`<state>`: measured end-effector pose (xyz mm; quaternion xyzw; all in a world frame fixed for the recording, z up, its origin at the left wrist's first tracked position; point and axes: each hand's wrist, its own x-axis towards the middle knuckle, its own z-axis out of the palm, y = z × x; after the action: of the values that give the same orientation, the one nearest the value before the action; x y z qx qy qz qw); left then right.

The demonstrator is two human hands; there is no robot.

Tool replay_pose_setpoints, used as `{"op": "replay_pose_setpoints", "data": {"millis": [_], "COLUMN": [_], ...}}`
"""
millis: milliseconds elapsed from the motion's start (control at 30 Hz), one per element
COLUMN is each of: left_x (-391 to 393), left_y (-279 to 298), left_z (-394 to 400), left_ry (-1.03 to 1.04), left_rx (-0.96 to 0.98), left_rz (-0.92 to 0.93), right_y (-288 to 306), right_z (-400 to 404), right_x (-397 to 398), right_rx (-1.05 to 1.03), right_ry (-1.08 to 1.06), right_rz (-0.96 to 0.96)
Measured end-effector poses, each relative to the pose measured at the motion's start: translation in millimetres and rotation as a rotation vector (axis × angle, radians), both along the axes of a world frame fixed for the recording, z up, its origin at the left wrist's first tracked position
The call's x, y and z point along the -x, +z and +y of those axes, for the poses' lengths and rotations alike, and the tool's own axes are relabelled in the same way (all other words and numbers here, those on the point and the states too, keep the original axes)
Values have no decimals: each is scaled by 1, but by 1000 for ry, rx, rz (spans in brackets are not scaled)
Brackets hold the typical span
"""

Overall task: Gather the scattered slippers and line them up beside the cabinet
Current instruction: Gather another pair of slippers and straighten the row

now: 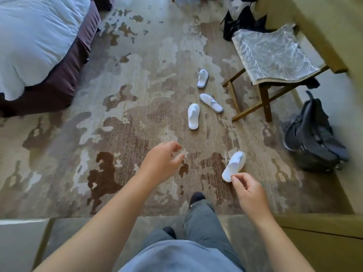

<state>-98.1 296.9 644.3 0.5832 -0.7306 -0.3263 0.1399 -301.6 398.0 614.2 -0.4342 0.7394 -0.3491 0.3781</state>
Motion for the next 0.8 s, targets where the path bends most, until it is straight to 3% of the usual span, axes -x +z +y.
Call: {"op": "replay_pose_setpoints", "data": {"millis": [267, 533, 800], "left_x": [59, 77, 74], "left_y": [-25, -20, -64], "left_z": [-196, -363, -557], "left_ry": [31, 158, 170], "left_rx": [-34, -84, -168], "left_rz": [-27, -56, -9], "right_y": [-27, 13, -17], "right_z": [-210, -454, -651], "right_x": [68, 106, 103], "right_rx": [-1, 60, 43], "right_ry": [4, 166, 66], "right_rz": [3, 77, 81]}}
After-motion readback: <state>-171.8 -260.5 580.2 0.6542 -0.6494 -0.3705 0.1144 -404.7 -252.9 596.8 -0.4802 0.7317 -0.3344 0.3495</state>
